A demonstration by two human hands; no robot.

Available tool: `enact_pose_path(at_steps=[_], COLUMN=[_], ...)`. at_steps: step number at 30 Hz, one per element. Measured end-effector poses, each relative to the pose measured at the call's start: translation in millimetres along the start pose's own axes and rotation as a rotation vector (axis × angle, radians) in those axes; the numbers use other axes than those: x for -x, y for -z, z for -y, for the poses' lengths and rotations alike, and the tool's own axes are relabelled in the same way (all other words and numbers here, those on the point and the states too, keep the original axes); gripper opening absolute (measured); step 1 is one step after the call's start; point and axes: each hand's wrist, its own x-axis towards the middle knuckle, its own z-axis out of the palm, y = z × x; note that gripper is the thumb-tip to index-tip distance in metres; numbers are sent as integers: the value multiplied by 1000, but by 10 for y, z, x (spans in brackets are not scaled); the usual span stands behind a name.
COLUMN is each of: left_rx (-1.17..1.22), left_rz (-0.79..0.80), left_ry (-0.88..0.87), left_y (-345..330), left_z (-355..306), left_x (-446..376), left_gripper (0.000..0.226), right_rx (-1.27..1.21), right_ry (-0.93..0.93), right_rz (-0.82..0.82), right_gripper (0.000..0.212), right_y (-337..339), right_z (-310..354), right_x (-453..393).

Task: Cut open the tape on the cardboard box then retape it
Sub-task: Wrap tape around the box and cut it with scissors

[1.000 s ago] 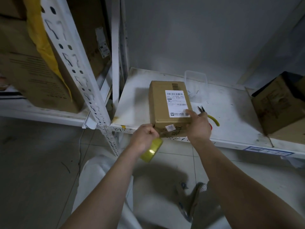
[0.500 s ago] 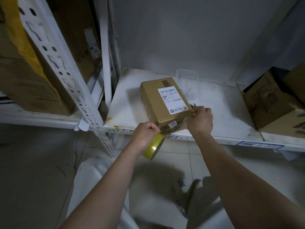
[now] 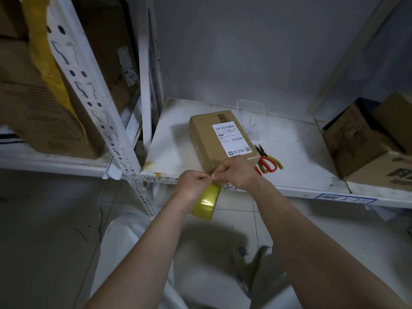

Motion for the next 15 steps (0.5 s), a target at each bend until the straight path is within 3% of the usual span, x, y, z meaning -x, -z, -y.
enact_pose_path(at_steps=[1,2,3,5,8,11,15], left_rx=[138,258,350,362,221,180,81], left_rz=[4,12,43,155,308,314,147], left_ry=[75,165,241,269,231,118,90], left_y=[37,83,132,229,222,191,282], left_z=[-12,-17,7,22,7,21,-88], left_x=[14,26,15,7,50,64,23], left_gripper=[8,21,50,78,60,14,16], right_rx=[14,26,33,34,34,126,190], right_ry=[7,9,5,6,14,29,58], right_rz=[-26,-52,-72,-90,-133,-210,-270], right_gripper=[9,11,13,16,14,10,16], right_y=[-11,-13,-13,-32,-72,-37,72], right_z=[-2,-13,-28,-31,18,70,152], right_x=[-13,-27,-33,-42,-61,-72,-45])
